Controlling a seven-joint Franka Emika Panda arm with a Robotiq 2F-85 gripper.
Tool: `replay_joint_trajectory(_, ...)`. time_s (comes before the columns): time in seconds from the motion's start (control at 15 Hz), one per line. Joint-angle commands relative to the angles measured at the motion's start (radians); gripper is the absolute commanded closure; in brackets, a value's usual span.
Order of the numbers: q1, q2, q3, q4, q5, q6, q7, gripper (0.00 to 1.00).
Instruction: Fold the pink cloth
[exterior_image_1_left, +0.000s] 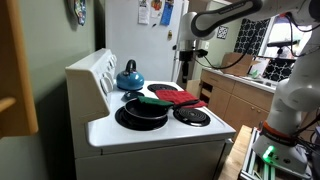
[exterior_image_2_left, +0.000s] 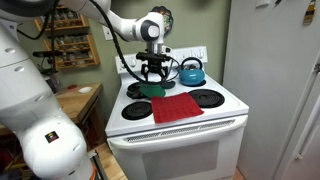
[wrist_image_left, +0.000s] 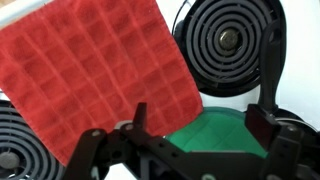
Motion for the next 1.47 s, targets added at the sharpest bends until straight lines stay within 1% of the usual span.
replay_joint_trajectory(0.0,0.016,0.029,0.01,-0.046,0.017,0.094,-0.033,0.0)
replay_joint_trajectory(0.07,0.011,0.022,0.01,-0.018,0.003,0.055,-0.006,0.0)
replay_joint_trajectory(0.4,0.011,0.033,0.012,-0.009,0.004,0.059,-0.006,0.0)
replay_joint_trajectory(0.53,0.013,0.043,0.018,-0.034,0.001,0.13,0.025,0.0)
replay_joint_trajectory(0.6,0.011,0.047,0.023,-0.049,-0.025,0.174,0.073,0.0)
replay_joint_trajectory(0.73,0.011,0.063,0.021,-0.072,0.012,0.253,0.111,0.0)
replay_joint_trajectory(0.87,0.015,0.086,0.02,-0.093,0.069,0.323,0.105,0.0)
replay_joint_trajectory(1.27,0.011,0.146,0.027,-0.12,0.152,0.365,0.109,0.01)
replay_joint_trajectory(1.33,0.01,0.152,0.027,-0.119,0.164,0.366,0.109,0.06)
replay_joint_trajectory(1.4,0.009,0.157,0.028,-0.119,0.181,0.369,0.102,0.09)
